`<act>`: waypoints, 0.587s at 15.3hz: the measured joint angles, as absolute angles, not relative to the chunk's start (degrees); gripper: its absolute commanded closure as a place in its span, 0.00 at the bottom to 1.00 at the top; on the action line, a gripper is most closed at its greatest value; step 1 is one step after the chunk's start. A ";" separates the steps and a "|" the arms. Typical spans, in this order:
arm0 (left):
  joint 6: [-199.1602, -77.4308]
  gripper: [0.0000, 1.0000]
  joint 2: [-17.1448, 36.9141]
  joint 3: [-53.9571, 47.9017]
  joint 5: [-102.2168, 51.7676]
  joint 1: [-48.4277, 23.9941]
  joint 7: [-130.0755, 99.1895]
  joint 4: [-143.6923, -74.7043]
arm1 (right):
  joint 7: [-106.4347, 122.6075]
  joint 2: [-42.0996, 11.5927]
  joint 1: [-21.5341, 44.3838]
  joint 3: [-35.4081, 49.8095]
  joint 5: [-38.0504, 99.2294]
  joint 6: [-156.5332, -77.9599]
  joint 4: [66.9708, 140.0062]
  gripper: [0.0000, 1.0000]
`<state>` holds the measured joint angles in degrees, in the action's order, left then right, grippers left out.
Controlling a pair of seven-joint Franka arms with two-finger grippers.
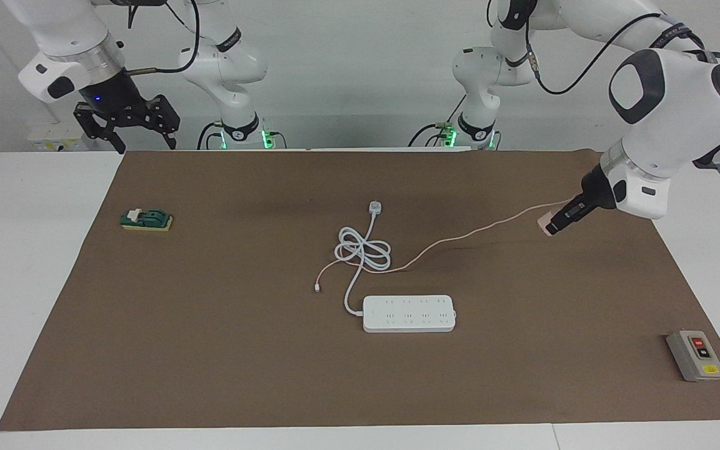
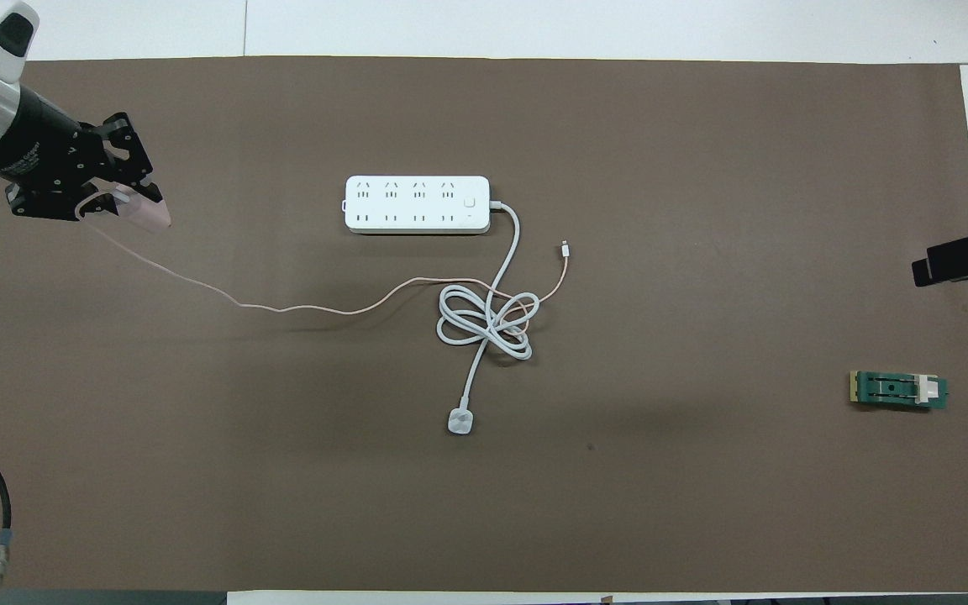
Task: Plug charger into power strip
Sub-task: 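Return the right gripper to rest while the left gripper turns the charger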
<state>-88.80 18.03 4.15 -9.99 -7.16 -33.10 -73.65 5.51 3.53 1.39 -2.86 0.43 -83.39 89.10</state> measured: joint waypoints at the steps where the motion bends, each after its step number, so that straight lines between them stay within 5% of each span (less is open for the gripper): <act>1: -89.88 1.00 17.89 4.12 -8.39 -7.10 -35.98 -73.59 | 5.51 3.55 1.34 -2.53 0.03 -83.50 89.24 0.00; 9: -93.81 1.00 19.04 2.87 -5.51 -8.91 -67.86 -73.58 | 4.80 3.55 0.82 -1.48 -1.27 -87.18 91.38 0.00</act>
<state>-93.81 19.04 2.87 -5.51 -8.91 -67.86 -73.58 4.80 3.55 0.82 -1.48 -1.27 -87.18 91.38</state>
